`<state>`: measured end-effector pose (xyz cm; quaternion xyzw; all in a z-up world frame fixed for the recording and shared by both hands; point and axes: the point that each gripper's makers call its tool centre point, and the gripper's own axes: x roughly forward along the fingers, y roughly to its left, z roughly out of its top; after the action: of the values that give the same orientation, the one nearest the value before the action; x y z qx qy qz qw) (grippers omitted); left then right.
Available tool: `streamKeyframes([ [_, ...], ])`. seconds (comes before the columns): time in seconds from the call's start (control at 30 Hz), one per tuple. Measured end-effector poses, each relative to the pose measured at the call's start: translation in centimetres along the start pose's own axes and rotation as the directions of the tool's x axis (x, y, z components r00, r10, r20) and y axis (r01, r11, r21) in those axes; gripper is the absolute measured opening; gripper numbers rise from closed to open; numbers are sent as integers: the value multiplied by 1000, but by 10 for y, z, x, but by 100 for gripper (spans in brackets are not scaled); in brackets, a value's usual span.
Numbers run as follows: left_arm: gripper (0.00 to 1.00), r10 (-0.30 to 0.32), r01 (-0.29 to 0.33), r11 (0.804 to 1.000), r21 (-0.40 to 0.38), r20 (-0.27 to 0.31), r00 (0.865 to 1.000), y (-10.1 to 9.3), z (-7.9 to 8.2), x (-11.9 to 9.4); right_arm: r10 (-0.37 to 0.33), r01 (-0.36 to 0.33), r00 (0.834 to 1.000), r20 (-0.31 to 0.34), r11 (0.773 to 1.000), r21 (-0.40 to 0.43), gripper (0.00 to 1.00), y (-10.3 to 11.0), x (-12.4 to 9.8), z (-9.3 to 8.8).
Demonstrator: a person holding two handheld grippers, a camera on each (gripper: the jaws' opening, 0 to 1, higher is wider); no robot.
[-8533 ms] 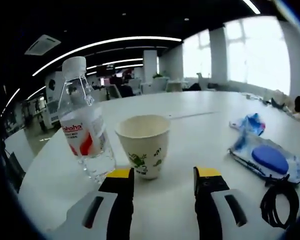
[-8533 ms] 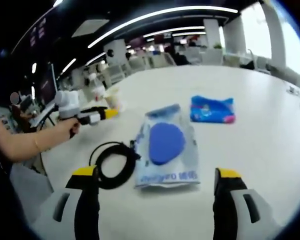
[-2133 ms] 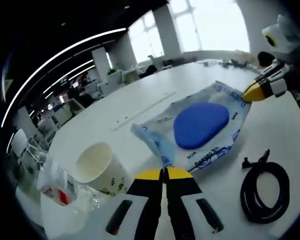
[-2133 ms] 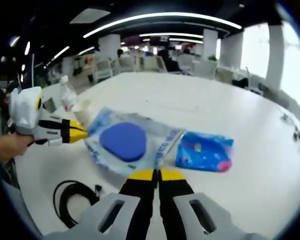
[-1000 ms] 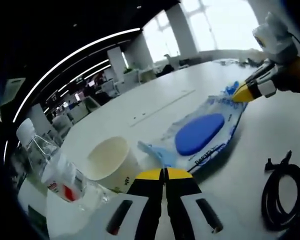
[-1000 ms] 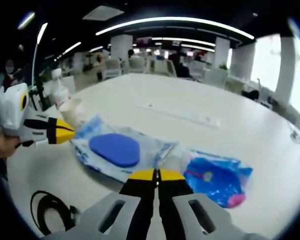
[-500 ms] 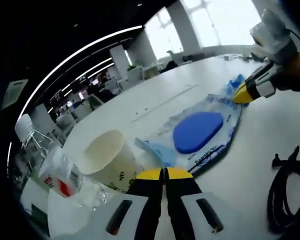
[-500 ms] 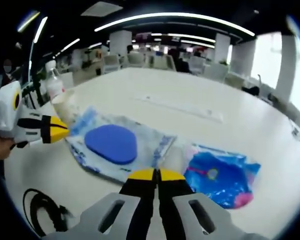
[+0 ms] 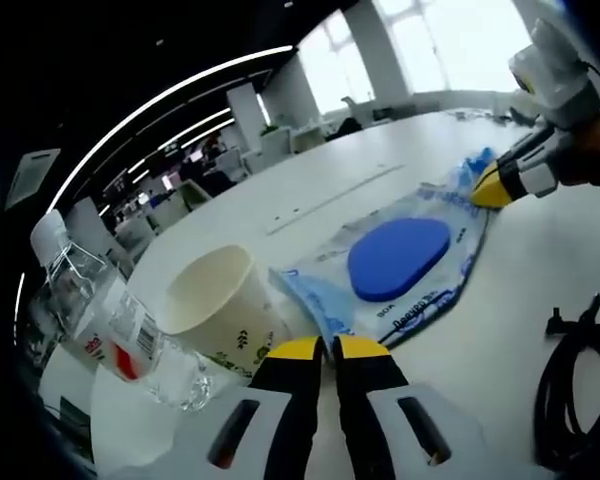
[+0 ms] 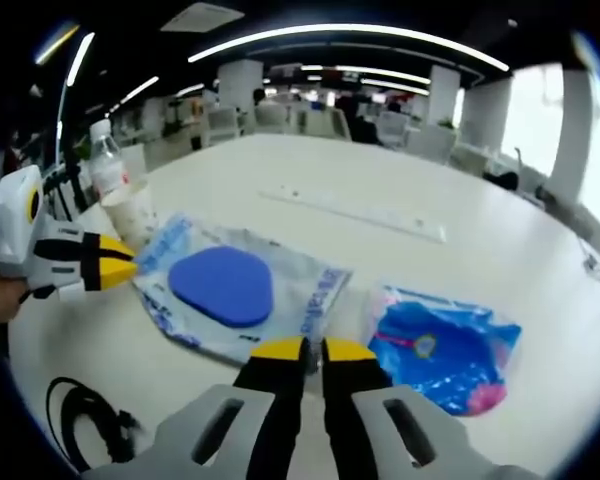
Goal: Arrange the tabletop items into an orderly group along one side of the table until the central work area is clear of visible clutter.
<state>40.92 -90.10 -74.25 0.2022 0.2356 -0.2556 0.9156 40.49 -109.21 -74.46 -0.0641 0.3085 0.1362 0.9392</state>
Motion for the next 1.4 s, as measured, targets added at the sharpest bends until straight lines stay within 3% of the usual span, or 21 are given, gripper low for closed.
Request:
streamKeyframes([
  [0.33, 16, -34, 36, 998, -46, 37, 999, 0, 7, -20, -31, 44, 996, 82, 985, -167, 18, 5, -20, 24],
  [0.57, 25, -66, 70, 995, -66, 62, 996, 1, 6, -41, 44, -31, 992, 114, 993, -117, 38, 22, -34, 35],
  [0.8, 35, -96, 107, 986, -125, 91, 991, 6, 6, -60, 126, -120, 986, 105, 991, -63, 55, 44, -48, 34],
  [1.2, 50, -115, 131, 985, -116, 132, 985, 11, 9, -88, 240, -236, 968, 77, 970, -52, 72, 76, -76, 29],
  [1.4, 59, -120, 140, 983, -119, 158, 980, 13, 11, -102, 303, -302, 950, 69, 953, -34, 78, 93, -90, 26],
])
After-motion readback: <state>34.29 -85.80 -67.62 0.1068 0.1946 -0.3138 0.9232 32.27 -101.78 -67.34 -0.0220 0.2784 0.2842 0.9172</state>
